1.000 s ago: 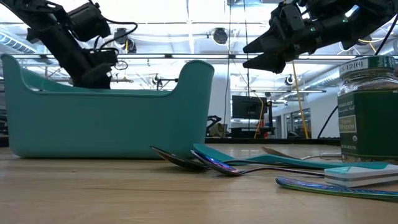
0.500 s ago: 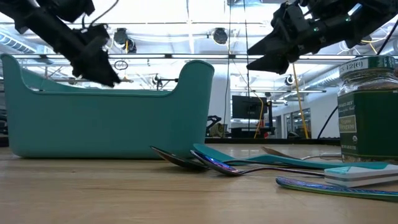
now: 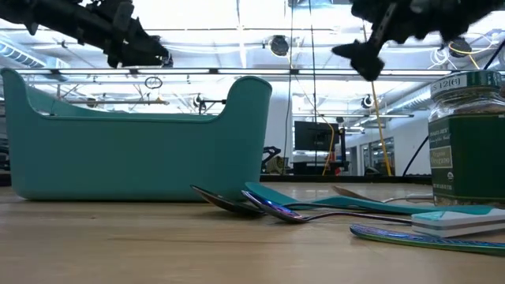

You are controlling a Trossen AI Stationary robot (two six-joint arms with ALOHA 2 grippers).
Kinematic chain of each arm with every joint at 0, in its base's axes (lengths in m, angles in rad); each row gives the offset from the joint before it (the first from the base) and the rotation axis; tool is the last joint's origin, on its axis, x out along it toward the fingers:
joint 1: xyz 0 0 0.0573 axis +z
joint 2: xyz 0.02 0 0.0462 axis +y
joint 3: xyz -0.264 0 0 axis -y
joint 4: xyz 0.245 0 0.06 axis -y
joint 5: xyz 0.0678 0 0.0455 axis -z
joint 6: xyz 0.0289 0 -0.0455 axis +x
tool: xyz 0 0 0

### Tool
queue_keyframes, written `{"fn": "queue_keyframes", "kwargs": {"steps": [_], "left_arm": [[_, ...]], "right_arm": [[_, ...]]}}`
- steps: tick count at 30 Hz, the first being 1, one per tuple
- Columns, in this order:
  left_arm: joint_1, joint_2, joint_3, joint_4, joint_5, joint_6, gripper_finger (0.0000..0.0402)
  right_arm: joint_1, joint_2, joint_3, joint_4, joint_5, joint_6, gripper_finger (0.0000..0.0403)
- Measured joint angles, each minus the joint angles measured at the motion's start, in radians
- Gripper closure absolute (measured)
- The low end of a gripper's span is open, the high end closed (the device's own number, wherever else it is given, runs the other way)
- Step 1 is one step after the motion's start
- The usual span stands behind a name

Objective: Pick & Place Food Item
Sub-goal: Put the orange seasoning bag into the red bin

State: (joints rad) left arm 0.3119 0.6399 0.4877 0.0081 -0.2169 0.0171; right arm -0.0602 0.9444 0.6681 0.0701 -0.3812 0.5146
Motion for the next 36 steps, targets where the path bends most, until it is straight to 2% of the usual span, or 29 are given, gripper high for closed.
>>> {"fn": "queue_keyframes", "kwargs": {"steps": [4, 7, 9, 11, 16, 24, 29, 36], "left_arm": [[0.002, 0.001, 0.0, 0.004, -0.001, 0.013, 0.013], [0.002, 0.002, 0.0, 0.001, -0.001, 0.008, 0.0131], [0.002, 0.001, 0.0, 0.001, -0.001, 0.007, 0.013], [0.002, 0.001, 0.0, 0.002, -0.001, 0.008, 0.013], [0.002, 0.002, 0.0, 0.002, -0.001, 0.008, 0.013], [0.002, 0.002, 0.0, -0.001, 0.0, -0.004, 0.0131], [0.002, 0.001, 0.0, -0.011, 0.0, -0.007, 0.0131], [0.002, 0.002, 0.0, -0.013, 0.0, -0.007, 0.0131]], "right_arm": [[0.131, 0.04, 0.213, -0.515, 0.238, 0.044, 0.0087], [0.226, 0.102, 0.353, -0.871, 0.381, 0.248, 0.0095], [0.28, 0.139, 0.407, -1.042, 0.406, 0.411, 0.0101], [0.329, 0.165, 0.423, -1.135, 0.406, 0.548, 0.0106], [0.397, 0.22, 0.41, -1.189, 0.405, 0.717, 0.0118], [0.419, 0.291, 0.372, -1.177, 0.341, 0.783, 0.0158], [0.418, 0.303, 0.363, -1.153, 0.305, 0.783, 0.0213], [0.418, 0.302, 0.363, -1.143, 0.302, 0.766, 0.0323]]}}
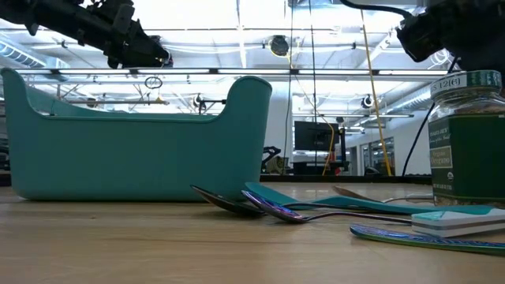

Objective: Pick & Place Food Item
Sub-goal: Put the orange seasoning bag into the red bin

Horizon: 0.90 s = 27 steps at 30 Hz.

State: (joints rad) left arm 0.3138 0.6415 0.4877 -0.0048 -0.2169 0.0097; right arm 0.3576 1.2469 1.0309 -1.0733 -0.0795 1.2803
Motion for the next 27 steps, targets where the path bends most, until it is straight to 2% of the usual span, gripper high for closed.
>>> {"fn": "queue_keyframes", "kwargs": {"steps": [3, 5, 10, 18, 23, 27], "left_arm": [[0.0, 0.0, 0.0, 0.0, 0.0, 0.0, 0.0131], [0.0, 0.0, 0.0, 0.0, 0.0, 0.0, 0.0131], [0.0, 0.0, 0.0, 0.001, 0.0, 0.0, 0.0131], [0.0, 0.0, 0.0, 0.037, 0.003, -0.012, 0.0131], [0.0, 0.008, 0.0, 0.046, 0.041, -0.041, 0.0131], [0.0, 0.074, 0.0, 0.11, 0.095, -0.079, 0.013]], "right_arm": [[0.0, 0.0, 0.0, 0.0, 0.012, -0.032, 0.0377], [-0.003, 0.0, 0.0, 0.0, 0.035, -0.063, 0.0396], [-0.024, 0.0, 0.0, 0.008, 0.125, -0.168, 0.0398], [-0.12, 0.0, 0.0, 0.049, 0.317, -0.437, 0.0402], [-0.208, -0.005, 0.0, 0.16, 0.394, -0.667, 0.0402], [-0.28, -0.011, -0.001, 0.306, 0.392, -0.919, 0.0403]]}}
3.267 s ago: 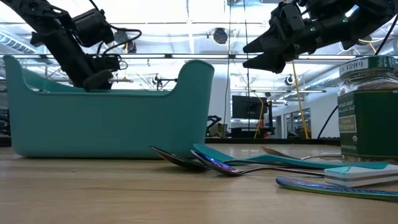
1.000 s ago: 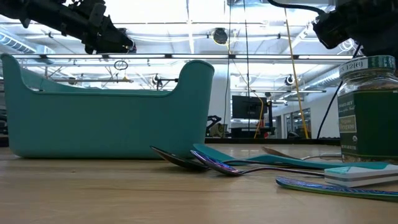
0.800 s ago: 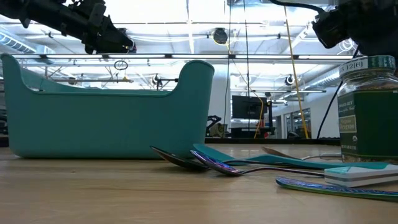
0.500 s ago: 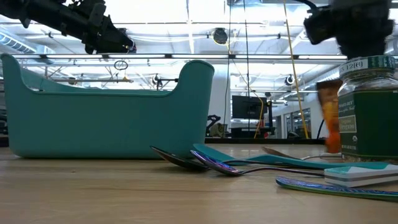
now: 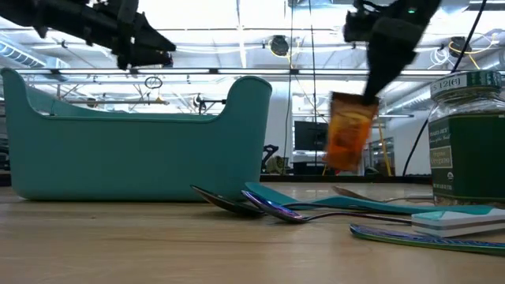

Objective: Pick & Place Food Item
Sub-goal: Put the orange seasoning bag into the red bin

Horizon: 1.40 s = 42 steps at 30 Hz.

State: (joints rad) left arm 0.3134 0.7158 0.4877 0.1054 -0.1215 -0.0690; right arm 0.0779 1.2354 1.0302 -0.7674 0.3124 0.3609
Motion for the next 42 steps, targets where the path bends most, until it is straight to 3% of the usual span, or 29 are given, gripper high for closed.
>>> {"fn": "queue_keyframes", "kwargs": {"steps": [4, 9, 14, 23, 32, 42], "left_arm": [[0.0, 0.113, 0.038, 0.059, 0.056, 0.023, 0.013], [0.0, 0.288, 0.18, 0.059, 0.158, 0.064, 0.013], [0.0, 0.482, 0.34, 0.057, 0.296, 0.137, 0.013], [-0.001, 0.754, 0.524, 0.082, 0.413, 0.198, 0.013], [-0.015, 0.881, 0.578, 0.134, 0.506, 0.199, 0.0131], [-0.044, 0.934, 0.578, 0.223, 0.51, 0.196, 0.0139]], "right_arm": [[-0.062, 0.0, 0.0, 0.166, -0.035, -0.227, 0.0403], [-0.123, 0.0, 0.0, 0.328, -0.124, -0.377, 0.0403], [-0.157, 0.0, 0.0, 0.42, -0.134, -0.456, 0.0403], [-0.158, 0.0, 0.0, 0.472, -0.134, -0.506, 0.0403], [-0.158, 0.0, 0.0, 0.472, -0.134, -0.507, 0.0403], [-0.157, 0.0, 0.0, 0.471, -0.135, -0.506, 0.0403]]}}
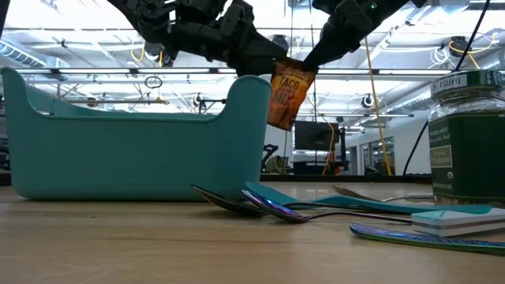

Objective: Pick & Place Food Item
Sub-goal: Put the orange seasoning bag into the red bin

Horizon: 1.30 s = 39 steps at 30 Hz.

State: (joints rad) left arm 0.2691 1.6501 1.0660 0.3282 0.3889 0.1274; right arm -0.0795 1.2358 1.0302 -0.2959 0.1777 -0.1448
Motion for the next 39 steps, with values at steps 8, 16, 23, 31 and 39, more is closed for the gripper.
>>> {"fn": "queue_keyframes", "kwargs": {"steps": [8, 16, 23, 31, 39], "left_arm": [[-0.001, 0.0, 0.0, -0.002, -0.005, -0.008, 0.0249], [-0.001, 0.0, 0.0, 0.006, -0.005, -0.003, 0.037], [0.009, 0.0, 0.0, 0.01, -0.005, 0.009, 0.0393], [0.013, 0.0, 0.0, 0.011, -0.005, 0.022, 0.0397], [0.042, -0.016, -0.002, 0.006, 0.005, 0.01, 0.0398]], "right_arm": [[0.0, 0.0, 0.0, 0.0, 0.0, 0.001, 0.0403], [0.0, 0.0, 0.0, 0.0, 0.0, 0.001, 0.0403], [0.0, 0.0, 0.0, 0.001, 0.0, 0.009, 0.0403], [0.0, 0.0, 0.0, 0.002, 0.0, 0.026, 0.0403], [0.0, -0.001, 0.0, -0.004, 0.004, 0.055, 0.0387]]}}
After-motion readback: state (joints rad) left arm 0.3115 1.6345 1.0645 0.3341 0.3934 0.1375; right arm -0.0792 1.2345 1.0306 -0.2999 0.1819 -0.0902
